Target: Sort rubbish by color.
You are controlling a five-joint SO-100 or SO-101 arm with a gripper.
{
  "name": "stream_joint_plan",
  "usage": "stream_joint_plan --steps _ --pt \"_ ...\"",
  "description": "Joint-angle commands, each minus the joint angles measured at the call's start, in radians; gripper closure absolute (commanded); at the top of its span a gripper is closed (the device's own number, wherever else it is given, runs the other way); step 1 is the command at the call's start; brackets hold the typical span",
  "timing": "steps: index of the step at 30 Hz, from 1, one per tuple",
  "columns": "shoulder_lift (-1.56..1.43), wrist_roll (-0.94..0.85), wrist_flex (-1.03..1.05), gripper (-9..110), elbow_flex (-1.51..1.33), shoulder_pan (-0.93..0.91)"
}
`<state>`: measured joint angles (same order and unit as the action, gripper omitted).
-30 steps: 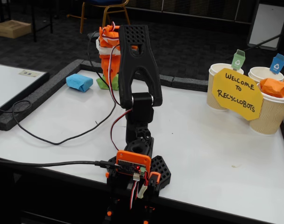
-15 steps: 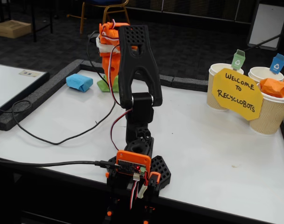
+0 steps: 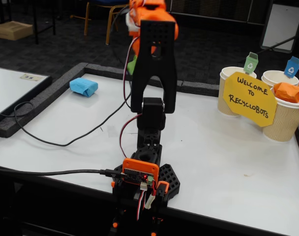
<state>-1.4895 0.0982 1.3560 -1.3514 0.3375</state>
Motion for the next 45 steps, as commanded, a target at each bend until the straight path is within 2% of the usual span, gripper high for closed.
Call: stream_joint_plan --steps 1,12,20,27,36,45 --pt "-0.575 -0.046 0.000 101 -0.063 -0.057" --pt "-0.988 -0.100 0.046 101 -0.296 -0.140" --pt "-1.137 -0.115 0.118 101 -0.423 -0.175" --pt "-1.327 -0.210 0.143 101 -0.600 -0.215" --pt "-1.379 -0.241 0.169 101 -0.683 -0.425" --pt "-1.529 -0.268 0.064 101 -0.848 -0.638"
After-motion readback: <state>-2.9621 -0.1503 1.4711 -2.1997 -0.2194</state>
